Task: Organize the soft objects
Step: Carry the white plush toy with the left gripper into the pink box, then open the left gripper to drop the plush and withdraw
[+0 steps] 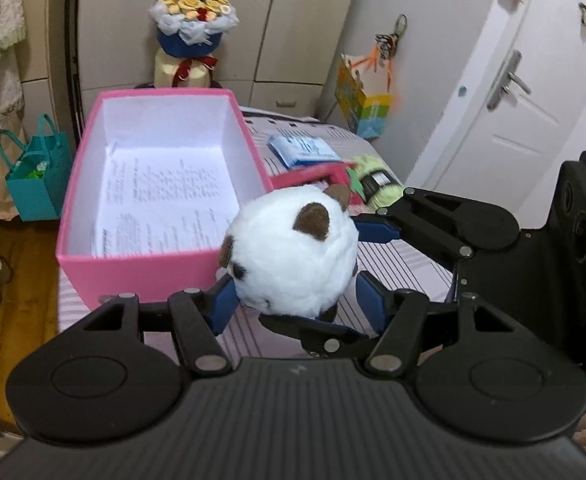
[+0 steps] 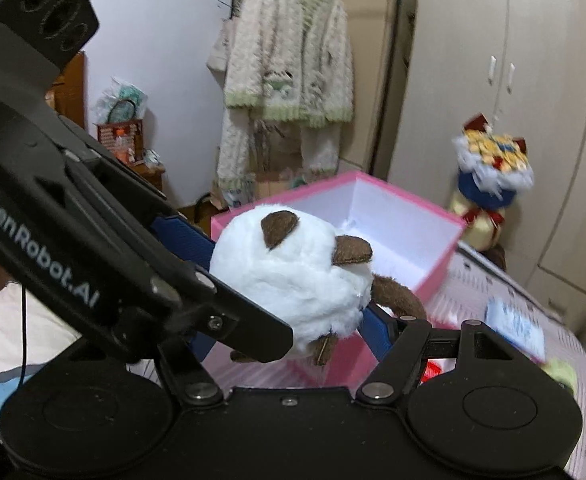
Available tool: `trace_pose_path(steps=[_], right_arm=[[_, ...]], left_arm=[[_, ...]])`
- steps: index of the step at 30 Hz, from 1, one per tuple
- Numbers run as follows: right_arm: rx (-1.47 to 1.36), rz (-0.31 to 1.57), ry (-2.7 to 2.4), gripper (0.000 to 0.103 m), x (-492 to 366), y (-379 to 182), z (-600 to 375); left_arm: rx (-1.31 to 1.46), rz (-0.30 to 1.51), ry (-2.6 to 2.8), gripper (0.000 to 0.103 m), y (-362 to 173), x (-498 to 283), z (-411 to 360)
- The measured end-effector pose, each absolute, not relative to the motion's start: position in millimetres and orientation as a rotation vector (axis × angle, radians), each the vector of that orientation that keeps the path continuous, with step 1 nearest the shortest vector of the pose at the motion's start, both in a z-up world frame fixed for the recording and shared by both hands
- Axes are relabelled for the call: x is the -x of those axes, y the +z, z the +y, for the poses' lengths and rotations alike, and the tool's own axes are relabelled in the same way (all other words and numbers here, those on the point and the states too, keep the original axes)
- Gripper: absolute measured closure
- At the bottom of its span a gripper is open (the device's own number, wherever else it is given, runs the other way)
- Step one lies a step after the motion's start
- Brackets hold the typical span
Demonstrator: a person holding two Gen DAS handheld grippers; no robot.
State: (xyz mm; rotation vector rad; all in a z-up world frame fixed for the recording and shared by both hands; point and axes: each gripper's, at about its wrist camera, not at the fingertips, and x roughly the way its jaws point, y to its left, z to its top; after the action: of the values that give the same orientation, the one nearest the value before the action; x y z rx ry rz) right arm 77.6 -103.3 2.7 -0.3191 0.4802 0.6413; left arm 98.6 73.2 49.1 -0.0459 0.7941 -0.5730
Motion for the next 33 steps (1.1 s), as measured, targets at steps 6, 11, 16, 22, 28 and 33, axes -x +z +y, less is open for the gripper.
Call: trace_pose_path(steps=[6,11,16,22,28,33], right_arm=[[0.280,0.463,0.715,0.028,-127.0,12.8,-98.2],[0.245,0.475,0.742,0.028,-175.1,16.4,-97.0],[0.275,0.489,0.741,0.028,-228.1,10.2,-93.4],[0.418,0.581,0.780,0.028,-294.1,-11.0,-79.2],[0.529,0.720,0.783,0.028,-334.5,-29.4,-60.7],[0.638,0.737,0.745,0.028,-337.9,-32.4,-49.4]], left_arm=[[0.068,0.786,-0.553,0.041,55.3,-141.1,87.3],[0.095,0.767,-0.544,0.041,57.7,-182.1,88.2],[0.148,0.794,-0.525,0.041,46.3,-239.7,86.7],[0.278,0.890,-0.476,0.041,8.7,-302.7,93.8],[0.380,1.004,-0.454,0.041,-26.0,-346.3,98.1],[0.407,1.018,-0.455,0.042,-33.5,-359.4,96.8]])
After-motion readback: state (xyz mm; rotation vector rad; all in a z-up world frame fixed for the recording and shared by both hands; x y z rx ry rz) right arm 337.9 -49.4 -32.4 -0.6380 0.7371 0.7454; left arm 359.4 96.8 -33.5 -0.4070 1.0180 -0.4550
